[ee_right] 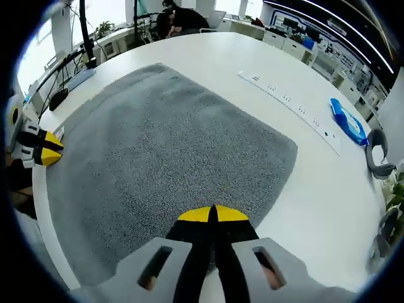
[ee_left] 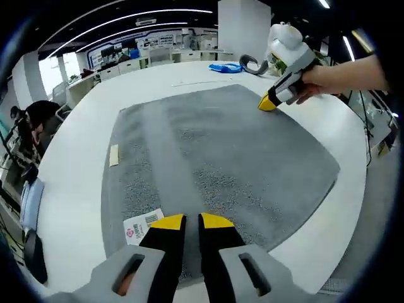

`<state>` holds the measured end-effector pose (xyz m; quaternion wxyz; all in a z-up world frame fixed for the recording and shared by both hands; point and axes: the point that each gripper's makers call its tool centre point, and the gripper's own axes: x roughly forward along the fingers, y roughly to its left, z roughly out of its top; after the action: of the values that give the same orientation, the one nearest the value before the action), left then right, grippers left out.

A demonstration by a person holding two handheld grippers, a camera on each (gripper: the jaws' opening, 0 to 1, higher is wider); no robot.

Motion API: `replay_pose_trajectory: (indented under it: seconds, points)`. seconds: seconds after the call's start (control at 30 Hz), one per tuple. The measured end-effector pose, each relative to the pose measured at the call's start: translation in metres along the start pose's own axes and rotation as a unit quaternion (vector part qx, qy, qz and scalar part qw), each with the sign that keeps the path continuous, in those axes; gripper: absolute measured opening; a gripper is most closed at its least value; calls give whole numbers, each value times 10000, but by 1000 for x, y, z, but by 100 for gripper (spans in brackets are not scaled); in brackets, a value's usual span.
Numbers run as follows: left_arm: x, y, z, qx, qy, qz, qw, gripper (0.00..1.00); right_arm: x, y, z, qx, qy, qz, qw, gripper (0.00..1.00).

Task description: Fold the towel on the table until its edges align and the towel forms a compact rectangular stack.

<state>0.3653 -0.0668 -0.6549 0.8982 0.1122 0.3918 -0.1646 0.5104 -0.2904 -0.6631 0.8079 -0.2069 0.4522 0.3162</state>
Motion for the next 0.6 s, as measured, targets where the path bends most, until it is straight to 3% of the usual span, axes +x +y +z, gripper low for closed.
replay_pose_trajectory:
  seconds: [0.13, 0.4, 0.6]
  points:
    - [2, -2, 1, 335, 214, -105, 9992, 5, -2, 0, -3, 93, 33, 124, 9999, 0]
    - [3, -1, 1, 268, 479, -297, 9980, 4, -3, 1, -6, 267, 117, 10, 9996, 0]
    - [5, -1, 2, 302, 806, -490, 9951, 3, -11, 4, -19, 434, 197, 51, 9989, 0]
